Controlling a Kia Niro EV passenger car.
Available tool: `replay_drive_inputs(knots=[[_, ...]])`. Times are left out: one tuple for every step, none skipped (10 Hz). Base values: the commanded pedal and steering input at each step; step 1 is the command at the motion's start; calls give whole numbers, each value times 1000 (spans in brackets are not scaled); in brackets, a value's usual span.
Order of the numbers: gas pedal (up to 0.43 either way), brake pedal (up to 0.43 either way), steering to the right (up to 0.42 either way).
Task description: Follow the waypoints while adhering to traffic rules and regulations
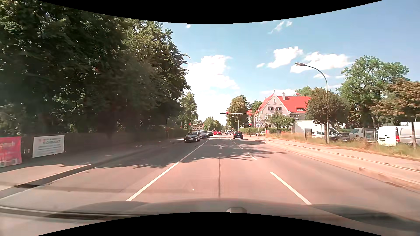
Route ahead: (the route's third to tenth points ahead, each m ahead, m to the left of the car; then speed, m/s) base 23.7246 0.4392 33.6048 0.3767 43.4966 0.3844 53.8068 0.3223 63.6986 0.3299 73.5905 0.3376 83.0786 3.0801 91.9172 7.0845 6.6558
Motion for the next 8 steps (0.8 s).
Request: replay_drive_inputs(knots=[[110, 0, 6], [110, 0, 6], [110, 0, 5], [110, 0, 5], [110, 0, 4], [110, 0, 2], [110, 0, 2], [110, 0, 2]])
